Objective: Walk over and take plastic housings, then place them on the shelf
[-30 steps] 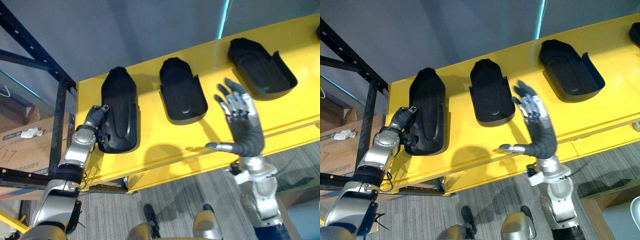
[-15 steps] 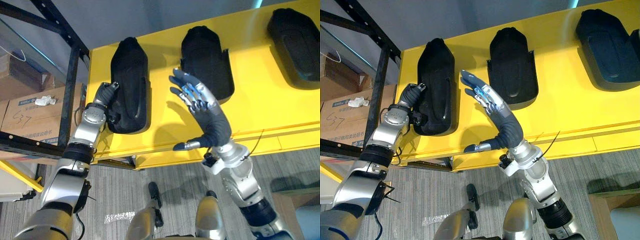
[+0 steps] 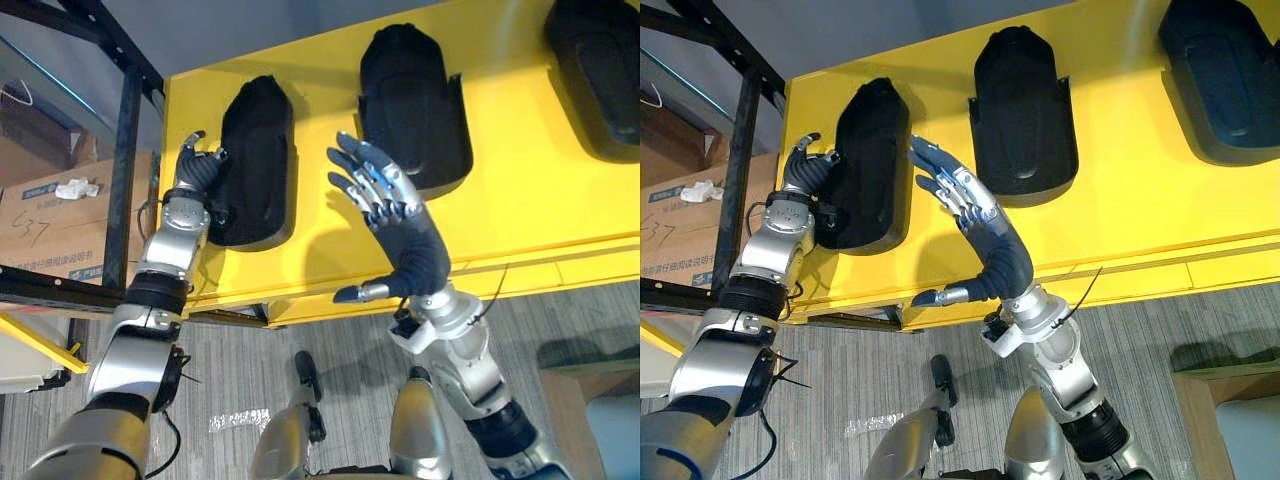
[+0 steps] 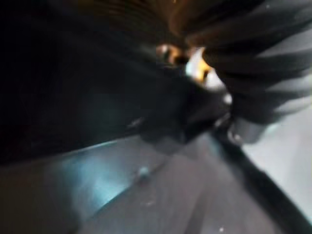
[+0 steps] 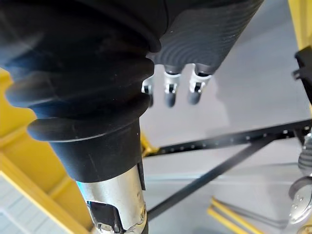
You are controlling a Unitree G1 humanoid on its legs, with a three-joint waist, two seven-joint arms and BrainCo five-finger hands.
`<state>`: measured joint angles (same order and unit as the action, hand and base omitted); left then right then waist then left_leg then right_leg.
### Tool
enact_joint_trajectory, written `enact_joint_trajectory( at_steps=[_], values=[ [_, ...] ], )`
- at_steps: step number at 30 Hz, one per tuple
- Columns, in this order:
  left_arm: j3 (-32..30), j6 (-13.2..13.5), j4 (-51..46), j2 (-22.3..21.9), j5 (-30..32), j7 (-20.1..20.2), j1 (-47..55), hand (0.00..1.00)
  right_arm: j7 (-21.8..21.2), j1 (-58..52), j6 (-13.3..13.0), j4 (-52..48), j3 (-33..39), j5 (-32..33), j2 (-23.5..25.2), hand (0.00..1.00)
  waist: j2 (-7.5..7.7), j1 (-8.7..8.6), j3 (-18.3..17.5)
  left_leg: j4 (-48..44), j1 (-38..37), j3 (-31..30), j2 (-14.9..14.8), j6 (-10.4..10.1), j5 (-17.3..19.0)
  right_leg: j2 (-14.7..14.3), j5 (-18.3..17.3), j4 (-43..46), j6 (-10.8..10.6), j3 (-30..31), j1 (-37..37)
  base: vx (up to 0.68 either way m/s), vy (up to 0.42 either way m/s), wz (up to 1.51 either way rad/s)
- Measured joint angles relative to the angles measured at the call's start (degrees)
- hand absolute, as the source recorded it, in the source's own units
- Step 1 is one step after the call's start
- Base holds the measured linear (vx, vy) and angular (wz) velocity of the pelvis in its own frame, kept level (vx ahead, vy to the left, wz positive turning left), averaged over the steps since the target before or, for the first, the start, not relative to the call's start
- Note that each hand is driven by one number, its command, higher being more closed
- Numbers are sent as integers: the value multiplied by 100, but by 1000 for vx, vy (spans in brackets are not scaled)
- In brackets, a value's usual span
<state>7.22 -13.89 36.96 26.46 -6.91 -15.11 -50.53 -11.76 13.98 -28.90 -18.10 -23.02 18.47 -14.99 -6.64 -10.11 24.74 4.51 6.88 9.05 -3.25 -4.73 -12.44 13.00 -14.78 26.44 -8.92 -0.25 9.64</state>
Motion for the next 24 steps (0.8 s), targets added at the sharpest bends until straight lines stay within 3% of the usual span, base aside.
enact_joint_trajectory(
  at_steps=[7, 13, 16, 18, 20, 22, 24],
  values=[
    [-3, 35, 271, -18, -228, -338, -183, 0, -74, -314, -33, 5, 62, -2, -17, 0, 7, -6, -4, 12, -252, 16, -17, -29, 34, -10, 37, -150, -9, -10, -307, -4, -13, -4],
    [-11, 773, -93, 9, -220, -881, -754, 0, -72, -496, -371, 107, 271, 8, 40, 0, 74, -3, -87, 14, -318, -29, -17, -7, 39, -39, 326, -675, -77, -131, -692, 23, 15, 3],
    [-102, 1123, -1148, 104, -205, -949, -767, 0, -22, -499, -411, 313, 262, 7, 269, 0, 298, 20, -279, 13, -481, -34, 4, -4, 37, -43, 397, -931, -95, -187, -996, 43, 13, 1],
    [-238, 1392, -1882, 233, -200, -948, -765, 0, 82, -575, -411, 366, 262, -2, 351, 0, 351, 31, -610, 14, -481, -76, -18, -7, 40, -70, 434, -1109, -75, -310, -1142, 34, -25, 17],
    [-389, 1614, -2545, 451, -225, -935, -716, 0, 203, -652, -410, 371, 275, -9, 356, 0, 314, 105, -869, 16, -482, -100, -47, 3, 53, -104, 471, -1231, -57, -397, -1231, 24, -37, 16],
    [-897, 1973, -3623, 668, -566, -799, -393, 0, 380, -676, -384, 407, 278, -94, 359, 0, 214, 187, -1114, 17, -499, -198, -86, 20, 87, -166, 507, -1341, -40, -491, -1356, -3, -31, 17],
    [-1345, 2137, -4598, 698, -874, -617, 190, 0, 520, -720, -346, 408, 276, -143, 355, 0, 130, 277, -1277, 42, -499, -254, -112, 7, 97, -192, 522, -1434, -29, -591, -1408, -48, -27, 15]
  ],
)
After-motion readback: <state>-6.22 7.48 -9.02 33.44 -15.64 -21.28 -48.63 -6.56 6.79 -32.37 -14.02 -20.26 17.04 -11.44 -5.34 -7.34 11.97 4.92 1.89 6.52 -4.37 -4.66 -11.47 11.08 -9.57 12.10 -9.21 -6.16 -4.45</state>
